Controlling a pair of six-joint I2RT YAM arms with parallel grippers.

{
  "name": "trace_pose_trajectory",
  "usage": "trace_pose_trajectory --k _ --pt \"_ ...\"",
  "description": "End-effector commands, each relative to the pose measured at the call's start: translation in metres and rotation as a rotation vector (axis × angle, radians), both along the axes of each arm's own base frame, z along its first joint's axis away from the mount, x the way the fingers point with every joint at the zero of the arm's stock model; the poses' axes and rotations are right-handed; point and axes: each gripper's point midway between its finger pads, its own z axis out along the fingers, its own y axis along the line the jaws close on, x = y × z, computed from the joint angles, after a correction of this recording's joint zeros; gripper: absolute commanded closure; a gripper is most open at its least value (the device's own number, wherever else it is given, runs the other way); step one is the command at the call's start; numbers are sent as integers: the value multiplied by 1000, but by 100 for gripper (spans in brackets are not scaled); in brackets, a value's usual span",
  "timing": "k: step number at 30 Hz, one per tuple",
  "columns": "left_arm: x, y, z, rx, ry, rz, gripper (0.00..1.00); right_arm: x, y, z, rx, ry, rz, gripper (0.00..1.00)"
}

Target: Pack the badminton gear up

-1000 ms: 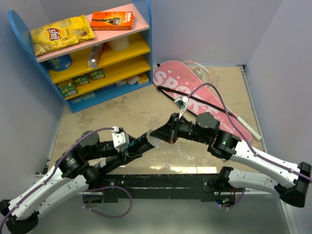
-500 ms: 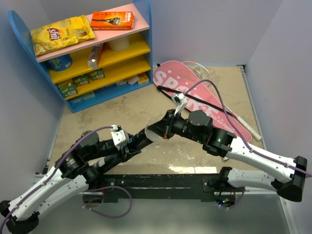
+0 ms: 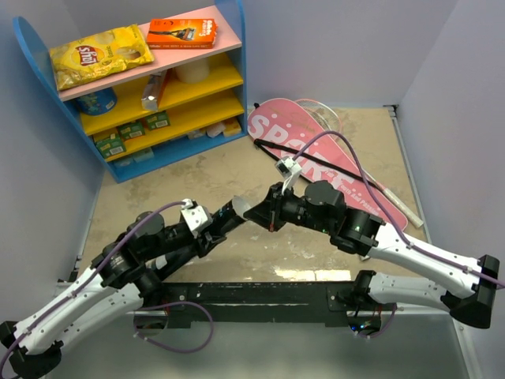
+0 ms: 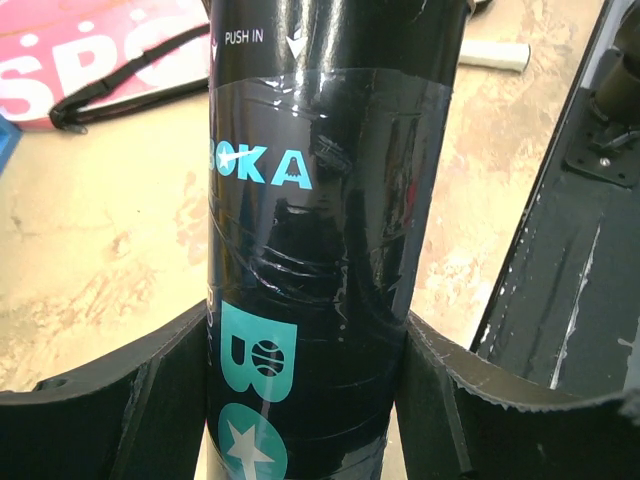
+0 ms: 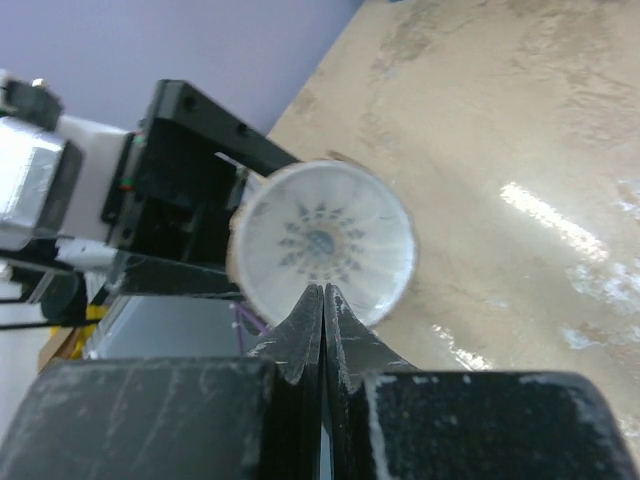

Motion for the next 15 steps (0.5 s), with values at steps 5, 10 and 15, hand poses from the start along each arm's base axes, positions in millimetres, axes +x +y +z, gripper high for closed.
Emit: trace_pose_trajectory --k 5,10,15 --pt "33 -11 57 -169 -83 124 100 -27 -7 -28 -96 73 77 98" --pt "45 -10 56 -146 -91 173 100 22 -56 -12 -200 40 -301 87" --pt "83 11 53 -14 -112 389 100 44 -111 45 -120 -31 -579 69"
